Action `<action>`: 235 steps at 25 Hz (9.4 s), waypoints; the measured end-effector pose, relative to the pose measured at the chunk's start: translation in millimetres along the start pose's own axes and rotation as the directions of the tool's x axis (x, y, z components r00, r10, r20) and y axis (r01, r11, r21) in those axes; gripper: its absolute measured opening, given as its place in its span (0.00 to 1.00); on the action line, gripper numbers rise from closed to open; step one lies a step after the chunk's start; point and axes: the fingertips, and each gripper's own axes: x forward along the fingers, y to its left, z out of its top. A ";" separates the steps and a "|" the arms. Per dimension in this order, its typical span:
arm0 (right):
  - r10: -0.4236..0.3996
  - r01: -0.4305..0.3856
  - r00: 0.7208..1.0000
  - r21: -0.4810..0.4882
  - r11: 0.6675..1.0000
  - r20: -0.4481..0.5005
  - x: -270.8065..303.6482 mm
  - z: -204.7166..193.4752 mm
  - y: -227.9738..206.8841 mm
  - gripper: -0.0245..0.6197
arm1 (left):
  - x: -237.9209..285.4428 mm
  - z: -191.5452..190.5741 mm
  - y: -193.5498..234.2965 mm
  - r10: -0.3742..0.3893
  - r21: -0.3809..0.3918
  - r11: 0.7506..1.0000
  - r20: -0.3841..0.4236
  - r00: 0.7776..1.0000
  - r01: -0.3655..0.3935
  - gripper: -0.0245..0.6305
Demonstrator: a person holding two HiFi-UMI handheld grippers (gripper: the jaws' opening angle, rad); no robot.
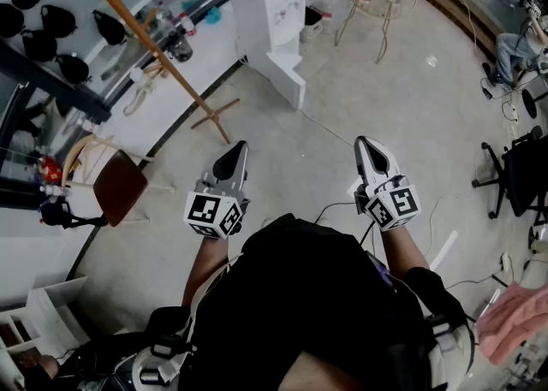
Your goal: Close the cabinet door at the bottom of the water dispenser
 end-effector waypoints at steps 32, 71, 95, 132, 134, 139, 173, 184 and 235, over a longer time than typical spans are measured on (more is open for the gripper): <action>-0.041 0.041 0.995 0.008 0.999 0.086 -39.4 13.6 -13.1 0.63 | 19.3 -2.3 -46.7 -0.003 -0.008 1.000 -0.015 1.000 0.003 0.70; -0.132 0.132 0.988 0.010 0.991 0.075 -3.2 29.3 -131.6 0.70 | 150.9 12.3 -48.6 -0.060 -0.003 0.998 0.027 0.998 0.061 0.70; -0.119 0.119 0.993 0.010 0.993 -0.024 154.6 -10.8 -101.4 0.70 | 195.0 -10.9 103.9 -0.090 -0.073 0.994 -0.028 0.996 0.087 0.70; -0.046 0.045 0.990 -0.008 0.999 -0.131 360.7 -9.0 -348.4 0.69 | 501.8 -46.9 163.5 -0.019 -0.075 0.997 -0.180 0.984 0.006 0.70; -0.040 0.039 0.990 -0.013 0.999 -0.136 366.1 -12.5 -361.1 0.69 | 516.8 -58.9 167.0 -0.010 -0.072 0.997 -0.205 0.979 -0.005 0.70; -0.010 0.009 0.984 -0.002 1.000 -0.177 376.5 -35.2 -391.3 0.69 | 547.5 -94.8 166.1 0.004 -0.074 0.997 -0.272 0.962 -0.025 0.70; 0.049 -0.020 0.863 0.062 0.998 -0.503 451.2 -347.1 -436.8 0.64 | 595.7 -431.2 228.7 -0.065 -0.251 0.962 -0.590 0.804 -0.107 0.69; 0.001 0.041 0.818 0.061 0.997 -0.576 454.6 -423.9 -445.7 0.63 | 604.5 -502.7 244.7 -0.132 -0.265 0.962 -0.676 0.725 -0.071 0.69; -0.204 0.321 0.765 0.087 0.943 -0.610 479.4 -429.6 -459.7 0.55 | 652.0 -578.6 232.7 -0.424 -0.466 0.884 -0.777 0.465 0.027 0.59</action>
